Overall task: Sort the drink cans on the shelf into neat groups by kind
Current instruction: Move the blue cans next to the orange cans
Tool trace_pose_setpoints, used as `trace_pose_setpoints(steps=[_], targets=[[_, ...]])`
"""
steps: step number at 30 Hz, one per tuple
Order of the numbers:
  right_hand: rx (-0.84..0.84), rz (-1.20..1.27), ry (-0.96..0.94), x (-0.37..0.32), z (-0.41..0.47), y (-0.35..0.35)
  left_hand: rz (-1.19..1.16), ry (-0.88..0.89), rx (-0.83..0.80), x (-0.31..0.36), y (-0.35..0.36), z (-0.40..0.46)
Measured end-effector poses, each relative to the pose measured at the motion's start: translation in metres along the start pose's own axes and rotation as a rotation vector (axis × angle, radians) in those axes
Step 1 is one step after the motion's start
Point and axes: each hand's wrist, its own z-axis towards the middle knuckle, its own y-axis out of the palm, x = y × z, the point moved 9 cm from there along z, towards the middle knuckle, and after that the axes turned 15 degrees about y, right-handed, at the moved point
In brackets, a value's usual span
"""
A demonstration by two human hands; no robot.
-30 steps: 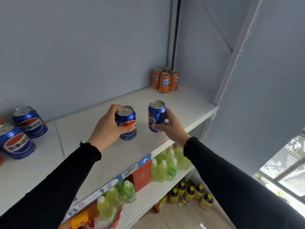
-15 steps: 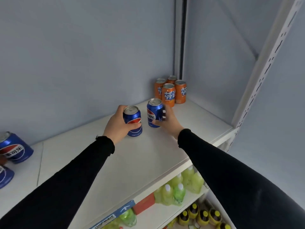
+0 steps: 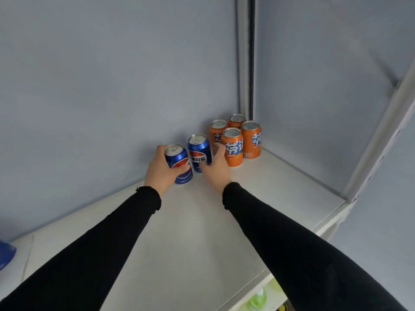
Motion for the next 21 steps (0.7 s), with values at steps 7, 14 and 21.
trace_pose_setpoints(steps=[7,14,21], targets=[[0.069,-0.145,-0.045,-0.003,0.009,0.012,0.007,-0.035,0.043,-0.010,-0.001,0.013],[0.000,-0.109,0.000,-0.002,0.022,0.014,0.035,-0.035,0.051,-0.008,0.004,0.024],[-0.058,-0.148,-0.015,-0.001,0.023,0.016,0.029,-0.046,0.055,-0.006,0.007,0.025]])
